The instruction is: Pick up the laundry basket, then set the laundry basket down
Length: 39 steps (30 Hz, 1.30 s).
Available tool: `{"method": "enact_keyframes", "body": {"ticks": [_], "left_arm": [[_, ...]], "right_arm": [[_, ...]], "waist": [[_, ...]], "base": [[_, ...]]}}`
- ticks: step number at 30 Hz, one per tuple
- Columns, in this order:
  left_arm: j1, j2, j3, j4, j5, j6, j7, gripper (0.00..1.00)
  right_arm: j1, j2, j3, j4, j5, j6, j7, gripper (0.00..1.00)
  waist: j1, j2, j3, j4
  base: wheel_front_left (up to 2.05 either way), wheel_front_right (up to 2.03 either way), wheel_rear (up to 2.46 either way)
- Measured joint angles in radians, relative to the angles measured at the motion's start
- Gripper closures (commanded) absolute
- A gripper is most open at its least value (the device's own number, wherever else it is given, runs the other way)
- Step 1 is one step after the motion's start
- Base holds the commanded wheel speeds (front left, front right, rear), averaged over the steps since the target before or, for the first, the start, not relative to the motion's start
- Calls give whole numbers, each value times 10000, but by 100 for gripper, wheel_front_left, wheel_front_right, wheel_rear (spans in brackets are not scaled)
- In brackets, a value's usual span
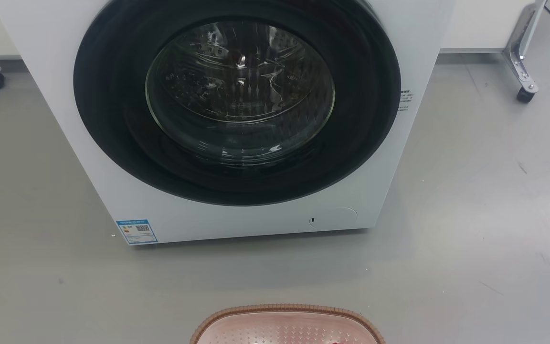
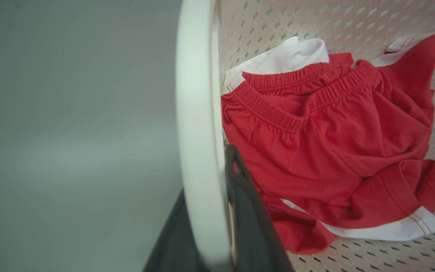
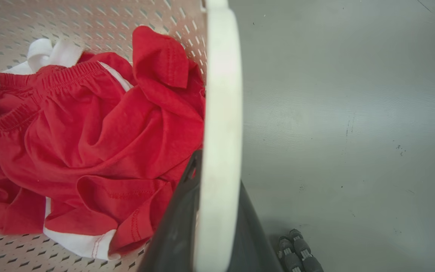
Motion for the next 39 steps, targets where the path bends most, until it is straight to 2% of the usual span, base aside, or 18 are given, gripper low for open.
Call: {"method": "enact_keyframes", "body": {"ticks": [15,39], "left_arm": [[10,23,-226,-46,-236,222,171,100],[5,75,-518,4,-629,316,173,100]], "right_arm": [[166,-12,320,-100,207,0,-82,100],[221,-61,667,-265,675,-4,-123,100]], "waist": [[1,1,-177,68],[1,2,-194,108]], "base": [[0,0,0],[0,0,0]]}}
